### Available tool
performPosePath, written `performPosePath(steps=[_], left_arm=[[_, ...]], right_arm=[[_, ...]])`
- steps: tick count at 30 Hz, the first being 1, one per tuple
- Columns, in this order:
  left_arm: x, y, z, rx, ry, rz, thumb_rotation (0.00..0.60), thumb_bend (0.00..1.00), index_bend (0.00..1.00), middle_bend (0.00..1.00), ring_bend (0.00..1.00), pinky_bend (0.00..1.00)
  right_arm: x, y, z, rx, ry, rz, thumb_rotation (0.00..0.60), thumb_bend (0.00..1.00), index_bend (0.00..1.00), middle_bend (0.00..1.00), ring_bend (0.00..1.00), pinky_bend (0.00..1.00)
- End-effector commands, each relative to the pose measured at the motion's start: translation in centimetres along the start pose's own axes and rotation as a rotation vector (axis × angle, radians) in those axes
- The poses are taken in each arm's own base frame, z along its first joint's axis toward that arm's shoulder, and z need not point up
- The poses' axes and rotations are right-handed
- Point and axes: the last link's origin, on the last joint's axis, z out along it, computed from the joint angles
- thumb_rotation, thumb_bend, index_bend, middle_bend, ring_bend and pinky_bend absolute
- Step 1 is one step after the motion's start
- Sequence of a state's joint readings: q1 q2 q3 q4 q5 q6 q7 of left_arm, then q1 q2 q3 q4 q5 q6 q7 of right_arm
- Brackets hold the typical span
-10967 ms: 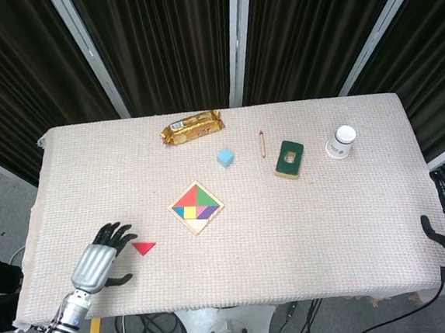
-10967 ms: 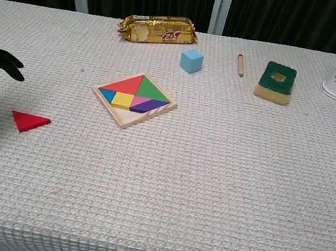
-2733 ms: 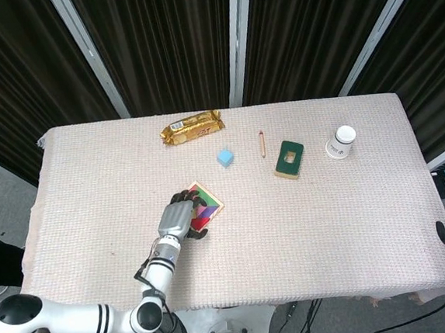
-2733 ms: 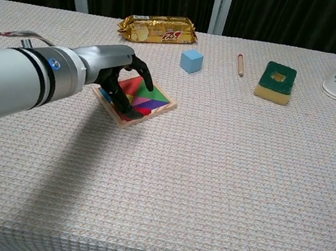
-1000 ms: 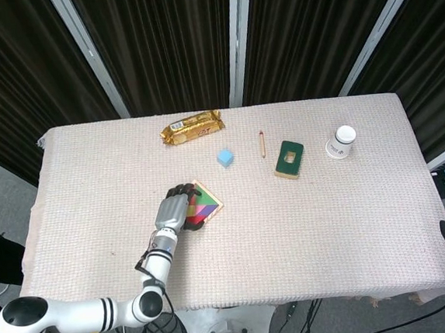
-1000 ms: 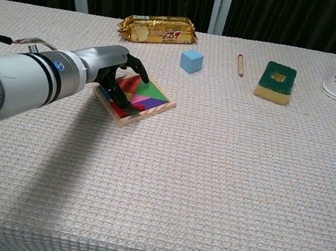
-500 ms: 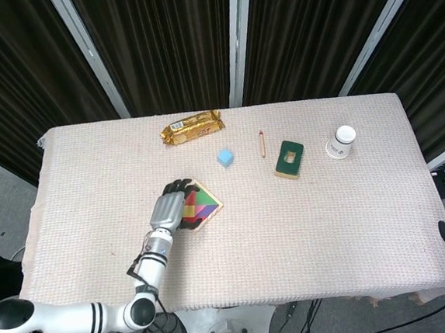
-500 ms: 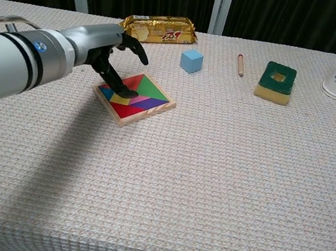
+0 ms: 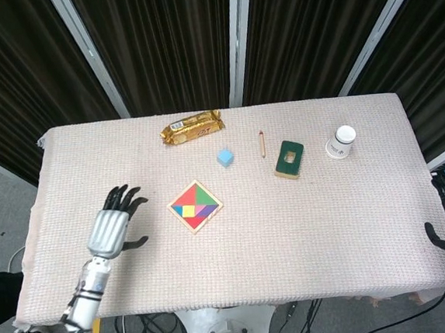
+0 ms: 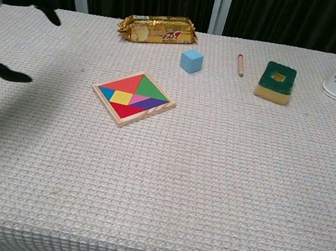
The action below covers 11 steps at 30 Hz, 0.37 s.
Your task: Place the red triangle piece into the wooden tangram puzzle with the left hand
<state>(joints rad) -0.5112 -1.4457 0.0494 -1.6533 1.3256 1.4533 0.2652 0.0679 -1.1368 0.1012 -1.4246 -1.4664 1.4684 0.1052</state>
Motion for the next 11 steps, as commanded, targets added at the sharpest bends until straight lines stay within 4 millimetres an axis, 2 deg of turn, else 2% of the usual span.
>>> performPosePath(steps=[1,7,11], left_arm=[[1.9,-5.5,-5.6,-0.017,-0.001,0.167,0.600,0.08,0.24,0.11,0.00,0.01],[2.0,-7.7,-7.8,0.047,-0.023,0.162,0.600,0.08,0.23,0.11,0.00,0.01],[2.2,-8.4,-8.2,0.069,-0.006,0.151,0.600,0.08,0.23,0.11,0.00,0.01]], right_arm=[[-0.2,-0.6,0.0,0.007,-0.001,-0.010,0.600,0.28,0.00,0.00,0.00,0.00],[-0.7,-1.6,0.2,0.009,-0.015,-0.023,0.600,0.28,0.00,0.00,0.00,0.00],[-0.7,-2.2,0.3,0.019,-0.018,-0.032,0.600,0.28,0.00,0.00,0.00,0.00]])
